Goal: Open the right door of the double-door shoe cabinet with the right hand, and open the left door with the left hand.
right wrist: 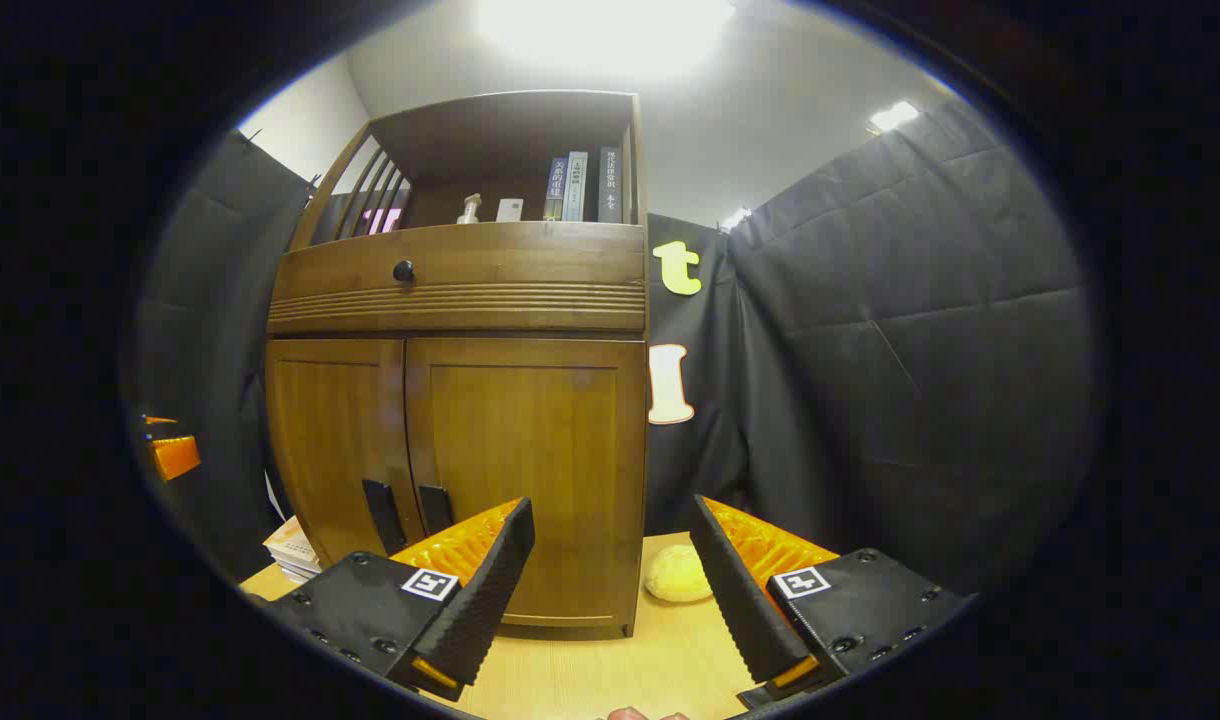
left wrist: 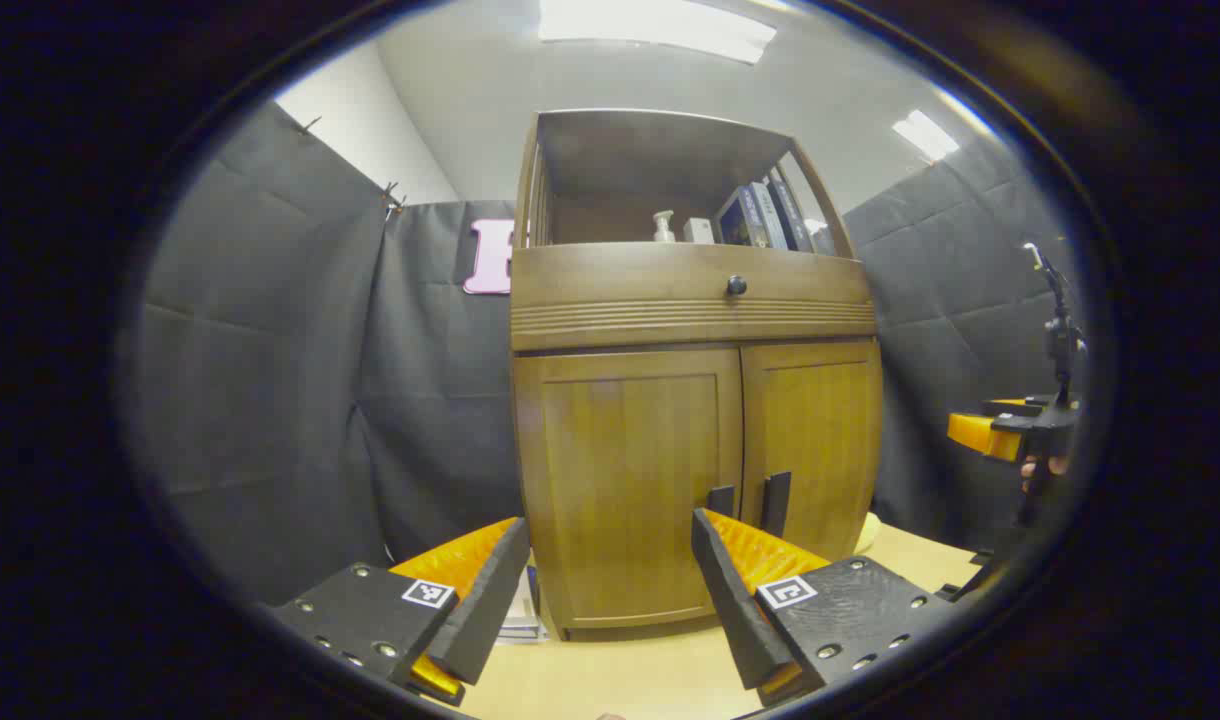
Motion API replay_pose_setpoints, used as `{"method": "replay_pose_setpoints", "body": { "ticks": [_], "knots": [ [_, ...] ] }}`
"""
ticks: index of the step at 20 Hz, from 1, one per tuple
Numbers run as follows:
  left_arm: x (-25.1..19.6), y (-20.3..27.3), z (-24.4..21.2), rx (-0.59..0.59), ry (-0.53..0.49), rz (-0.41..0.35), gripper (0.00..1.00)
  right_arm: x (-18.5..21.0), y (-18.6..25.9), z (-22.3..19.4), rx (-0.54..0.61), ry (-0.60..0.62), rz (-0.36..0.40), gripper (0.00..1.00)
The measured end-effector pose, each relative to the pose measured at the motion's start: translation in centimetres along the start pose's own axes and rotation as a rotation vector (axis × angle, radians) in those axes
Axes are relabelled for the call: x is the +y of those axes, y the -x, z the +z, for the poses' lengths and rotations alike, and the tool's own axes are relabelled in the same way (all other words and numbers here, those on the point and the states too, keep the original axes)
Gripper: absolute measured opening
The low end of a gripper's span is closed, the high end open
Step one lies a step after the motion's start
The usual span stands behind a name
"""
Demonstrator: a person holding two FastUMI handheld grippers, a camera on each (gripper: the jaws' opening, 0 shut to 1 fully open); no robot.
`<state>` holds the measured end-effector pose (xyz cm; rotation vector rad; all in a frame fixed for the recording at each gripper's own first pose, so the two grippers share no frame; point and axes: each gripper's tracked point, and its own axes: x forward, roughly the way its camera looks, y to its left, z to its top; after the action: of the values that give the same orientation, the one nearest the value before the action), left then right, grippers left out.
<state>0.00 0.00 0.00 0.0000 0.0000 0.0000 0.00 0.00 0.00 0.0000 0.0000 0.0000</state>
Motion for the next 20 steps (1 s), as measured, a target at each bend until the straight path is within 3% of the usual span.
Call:
{"method": "replay_pose_setpoints", "body": {
  "ticks": [20],
  "knots": [
    [3.1, 0.1, -2.4, 0.025, 0.093, 0.092, 0.91, 3.8, -1.4, -0.1, 0.036, 0.023, 0.059, 0.99]
  ]
}}
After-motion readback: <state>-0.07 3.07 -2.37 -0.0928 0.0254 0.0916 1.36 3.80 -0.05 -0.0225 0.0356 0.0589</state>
